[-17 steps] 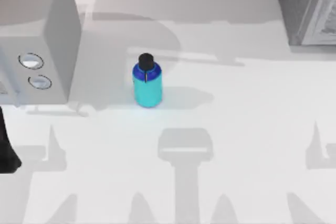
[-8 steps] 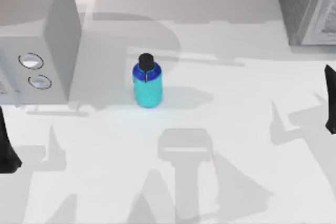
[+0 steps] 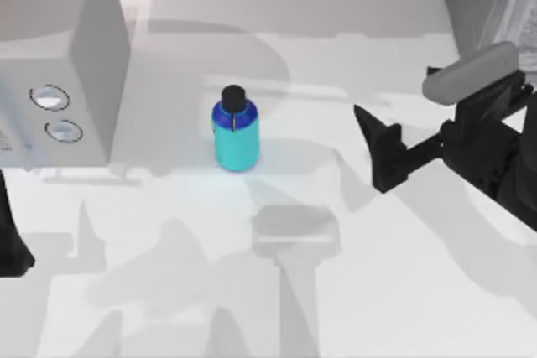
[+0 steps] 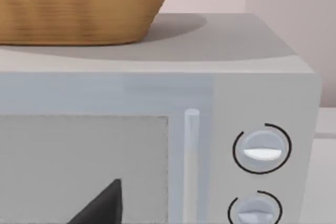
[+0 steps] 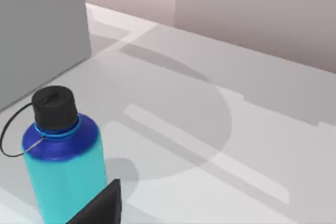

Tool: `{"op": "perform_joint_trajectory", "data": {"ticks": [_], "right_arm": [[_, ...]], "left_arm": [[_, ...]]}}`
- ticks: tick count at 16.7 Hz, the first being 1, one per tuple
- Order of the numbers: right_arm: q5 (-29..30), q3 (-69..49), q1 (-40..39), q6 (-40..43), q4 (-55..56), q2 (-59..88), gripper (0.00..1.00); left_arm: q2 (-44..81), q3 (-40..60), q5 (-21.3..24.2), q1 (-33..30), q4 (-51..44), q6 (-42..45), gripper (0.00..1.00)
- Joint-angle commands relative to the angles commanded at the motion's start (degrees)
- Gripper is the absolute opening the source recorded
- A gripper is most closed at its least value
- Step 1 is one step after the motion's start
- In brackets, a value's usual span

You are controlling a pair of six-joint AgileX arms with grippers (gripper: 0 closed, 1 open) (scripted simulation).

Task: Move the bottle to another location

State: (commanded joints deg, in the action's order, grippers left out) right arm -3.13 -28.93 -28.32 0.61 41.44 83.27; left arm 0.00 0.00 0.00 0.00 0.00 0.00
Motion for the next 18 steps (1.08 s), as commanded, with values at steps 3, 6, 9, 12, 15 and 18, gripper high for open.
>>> {"op": "perform_joint_trajectory", "data": {"ticks": [3, 6, 9, 12, 15, 18], "right_arm": [[-0.4, -4.5, -4.4, 0.2, 6.5, 13.3, 1.00], [-0.7, -8.2, -7.8, 0.3, 11.7, 23.4, 1.00], [-0.9, -10.6, -10.0, 0.2, 15.0, 29.7, 1.00], [-1.0, -11.3, -10.7, 0.2, 16.1, 31.7, 1.00], [-1.0, -11.3, -10.7, 0.2, 16.1, 31.7, 1.00], [-1.0, -11.9, -10.5, 0.2, 15.8, 32.1, 1.00]], "left_arm": [[0.0, 0.0, 0.0, 0.0, 0.0, 0.0, 1.00], [0.0, 0.0, 0.0, 0.0, 0.0, 0.0, 1.00], [0.0, 0.0, 0.0, 0.0, 0.0, 0.0, 1.00], [0.0, 0.0, 0.0, 0.0, 0.0, 0.0, 1.00], [0.0, 0.0, 0.0, 0.0, 0.0, 0.0, 1.00], [0.0, 0.0, 0.0, 0.0, 0.0, 0.0, 1.00]]}}
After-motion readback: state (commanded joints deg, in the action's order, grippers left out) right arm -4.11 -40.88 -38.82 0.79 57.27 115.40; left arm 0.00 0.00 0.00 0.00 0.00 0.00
